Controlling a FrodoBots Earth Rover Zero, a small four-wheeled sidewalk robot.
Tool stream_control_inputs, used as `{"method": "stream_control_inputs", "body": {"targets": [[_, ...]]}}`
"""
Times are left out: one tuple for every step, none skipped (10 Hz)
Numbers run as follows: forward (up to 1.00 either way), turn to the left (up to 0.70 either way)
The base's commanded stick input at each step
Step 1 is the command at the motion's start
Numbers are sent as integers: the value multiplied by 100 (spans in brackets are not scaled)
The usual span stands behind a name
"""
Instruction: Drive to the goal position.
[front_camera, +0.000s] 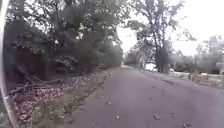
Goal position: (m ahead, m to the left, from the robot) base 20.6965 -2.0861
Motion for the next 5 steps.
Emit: {"method": "stream_control_inputs", "body": {"targets": [[70,-1],[70,-5],[70,-20],[70,-29],[70,-19]]}}
